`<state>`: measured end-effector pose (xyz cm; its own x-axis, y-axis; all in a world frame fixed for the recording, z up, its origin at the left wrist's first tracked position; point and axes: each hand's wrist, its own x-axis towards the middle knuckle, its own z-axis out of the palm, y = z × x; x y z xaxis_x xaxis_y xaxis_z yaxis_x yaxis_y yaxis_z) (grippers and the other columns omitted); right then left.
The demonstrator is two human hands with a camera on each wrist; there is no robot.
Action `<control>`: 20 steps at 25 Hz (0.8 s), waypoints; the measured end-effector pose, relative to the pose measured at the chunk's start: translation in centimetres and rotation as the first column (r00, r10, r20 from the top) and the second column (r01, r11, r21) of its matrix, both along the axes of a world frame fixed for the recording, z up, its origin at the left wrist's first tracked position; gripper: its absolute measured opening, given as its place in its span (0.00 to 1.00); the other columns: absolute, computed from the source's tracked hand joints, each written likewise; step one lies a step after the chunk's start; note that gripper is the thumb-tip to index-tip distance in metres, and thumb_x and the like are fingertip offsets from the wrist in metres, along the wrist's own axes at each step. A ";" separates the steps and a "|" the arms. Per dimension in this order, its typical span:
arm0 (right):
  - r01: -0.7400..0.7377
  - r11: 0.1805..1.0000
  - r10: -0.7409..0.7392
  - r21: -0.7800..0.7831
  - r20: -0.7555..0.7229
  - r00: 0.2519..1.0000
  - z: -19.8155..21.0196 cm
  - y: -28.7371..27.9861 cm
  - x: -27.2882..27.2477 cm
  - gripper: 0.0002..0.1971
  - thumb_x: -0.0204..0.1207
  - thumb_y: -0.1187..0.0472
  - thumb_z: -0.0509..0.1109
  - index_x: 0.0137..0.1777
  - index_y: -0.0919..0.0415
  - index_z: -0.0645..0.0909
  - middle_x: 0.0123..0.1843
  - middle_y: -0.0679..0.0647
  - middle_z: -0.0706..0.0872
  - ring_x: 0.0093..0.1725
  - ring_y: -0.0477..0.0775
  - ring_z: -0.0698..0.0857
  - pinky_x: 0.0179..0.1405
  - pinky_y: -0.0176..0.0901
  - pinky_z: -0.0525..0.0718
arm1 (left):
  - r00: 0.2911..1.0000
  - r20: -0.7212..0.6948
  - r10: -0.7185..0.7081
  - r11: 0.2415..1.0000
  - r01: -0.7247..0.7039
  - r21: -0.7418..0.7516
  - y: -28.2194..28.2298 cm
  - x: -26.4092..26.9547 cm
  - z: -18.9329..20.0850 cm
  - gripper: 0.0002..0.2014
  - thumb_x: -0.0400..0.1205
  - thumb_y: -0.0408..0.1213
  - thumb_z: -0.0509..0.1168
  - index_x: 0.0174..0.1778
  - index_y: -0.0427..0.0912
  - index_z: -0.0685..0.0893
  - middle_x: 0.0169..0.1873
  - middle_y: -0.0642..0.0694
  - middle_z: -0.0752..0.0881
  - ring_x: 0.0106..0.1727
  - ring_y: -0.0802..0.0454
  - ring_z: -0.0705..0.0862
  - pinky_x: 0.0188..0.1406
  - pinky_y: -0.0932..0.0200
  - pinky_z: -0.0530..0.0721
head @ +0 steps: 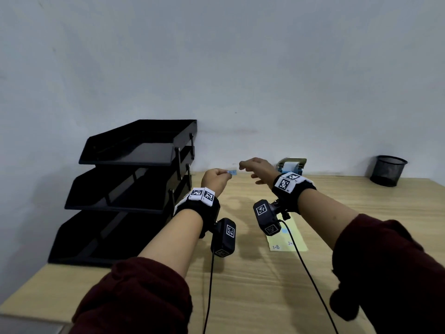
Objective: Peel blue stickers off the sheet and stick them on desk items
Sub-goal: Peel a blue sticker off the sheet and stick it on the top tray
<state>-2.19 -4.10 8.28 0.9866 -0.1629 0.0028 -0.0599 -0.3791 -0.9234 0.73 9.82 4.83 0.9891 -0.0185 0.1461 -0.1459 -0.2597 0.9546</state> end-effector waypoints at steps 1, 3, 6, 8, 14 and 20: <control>-0.036 0.998 0.036 -0.044 -0.018 0.999 0.1 0.4 0.2 0.18 0.75 0.52 0.69 0.60 0.63 0.82 0.58 0.53 0.78 0.57 0.56 0.76 0.54 0.49 0.75 | 1.000 0.005 0.013 1.000 -0.012 -0.014 0.5 0.2 0.3 0.13 0.78 0.33 0.67 0.57 0.34 0.87 0.33 0.49 0.82 0.35 0.55 0.78 0.31 0.68 0.72; -0.109 0.992 0.107 -0.062 -0.028 0.994 0.2 1.1 1.0 0.14 0.75 0.52 0.69 0.57 0.59 0.83 0.59 0.53 0.79 0.60 0.55 0.75 0.56 0.49 0.73 | 0.999 0.019 0.036 0.999 -0.036 -0.018 1.4 0.6 1.0 0.12 0.78 0.35 0.68 0.56 0.35 0.87 0.31 0.53 0.80 0.36 0.54 0.78 0.31 0.67 0.73; -0.185 0.983 0.185 -0.013 0.026 0.982 0.0 2.1 2.6 0.04 0.76 0.54 0.68 0.45 0.53 0.82 0.59 0.54 0.83 0.57 0.53 0.74 0.47 0.46 0.73 | 0.997 0.042 0.069 0.998 -0.070 0.007 2.6 1.4 1.6 0.11 0.78 0.37 0.68 0.53 0.38 0.87 0.35 0.52 0.82 0.42 0.53 0.79 0.32 0.68 0.73; -0.214 0.977 0.212 0.018 0.062 0.975 -0.2 2.7 3.6 0.05 0.77 0.56 0.68 0.39 0.50 0.81 0.54 0.52 0.83 0.55 0.52 0.74 0.43 0.42 0.71 | 0.995 0.052 0.082 0.996 -0.083 0.016 3.2 1.8 1.7 0.10 0.78 0.39 0.69 0.51 0.38 0.87 0.37 0.50 0.83 0.44 0.52 0.81 0.34 0.66 0.75; -0.287 0.949 0.272 0.131 0.125 0.954 0.4 3.6 6.3 0.05 0.77 0.54 0.67 0.44 0.51 0.84 0.59 0.53 0.84 0.63 0.56 0.79 0.55 0.49 0.73 | 0.971 0.177 0.158 0.986 -0.166 0.034 3.6 1.9 3.9 0.14 0.77 0.40 0.69 0.56 0.37 0.86 0.43 0.49 0.85 0.47 0.51 0.83 0.47 0.58 0.81; -0.337 0.938 0.323 0.084 0.144 0.935 3.0 5.3 9.2 0.06 0.77 0.53 0.68 0.49 0.52 0.82 0.66 0.57 0.84 0.60 0.54 0.78 0.49 0.44 0.73 | 0.884 0.356 0.303 0.938 -0.343 0.053 5.3 2.7 6.3 0.12 0.76 0.33 0.68 0.55 0.37 0.85 0.43 0.45 0.85 0.45 0.49 0.84 0.47 0.58 0.83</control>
